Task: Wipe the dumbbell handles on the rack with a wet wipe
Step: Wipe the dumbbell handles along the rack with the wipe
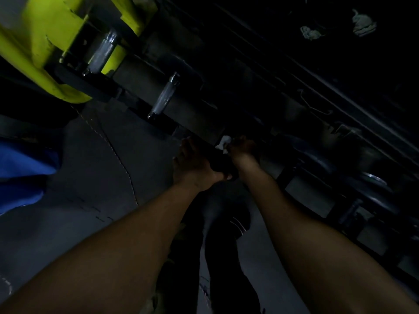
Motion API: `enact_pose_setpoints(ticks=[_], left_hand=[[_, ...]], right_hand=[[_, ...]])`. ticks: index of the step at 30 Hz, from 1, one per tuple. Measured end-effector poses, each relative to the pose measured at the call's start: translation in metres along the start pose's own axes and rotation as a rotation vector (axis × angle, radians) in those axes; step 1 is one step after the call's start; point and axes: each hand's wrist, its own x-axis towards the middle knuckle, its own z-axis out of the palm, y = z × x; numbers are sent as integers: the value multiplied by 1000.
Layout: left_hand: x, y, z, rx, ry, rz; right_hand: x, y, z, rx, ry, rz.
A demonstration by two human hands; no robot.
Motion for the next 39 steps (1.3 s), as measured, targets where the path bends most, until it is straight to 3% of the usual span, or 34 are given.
enact_pose_setpoints(ticks=[7, 12, 18, 20, 22, 31, 36, 39], left_hand=[[-2, 1, 1, 14, 53, -6], [5, -6, 7, 29, 32, 13], [-2, -2, 2, -26, 75, 48], [-3, -2, 1, -35, 75, 46], [-4, -1, -1, -28, 70, 52], [-3, -1, 0, -20, 66, 29], [3, -4, 6, 2, 30, 8], [2, -3, 5, 6, 39, 32]], right_hand=[[-3, 12, 4, -141, 74, -294], [2, 36, 0, -397, -18, -455], [-5, 27, -13, -518, -76, -831], [-1, 27, -16, -687, -119, -941], [1, 21, -22, -814, -170, -913], [22, -14, -20, -969, 6, -680], [22, -23, -17, -1155, -347, -701], [17, -26, -19, -1173, -445, -692]])
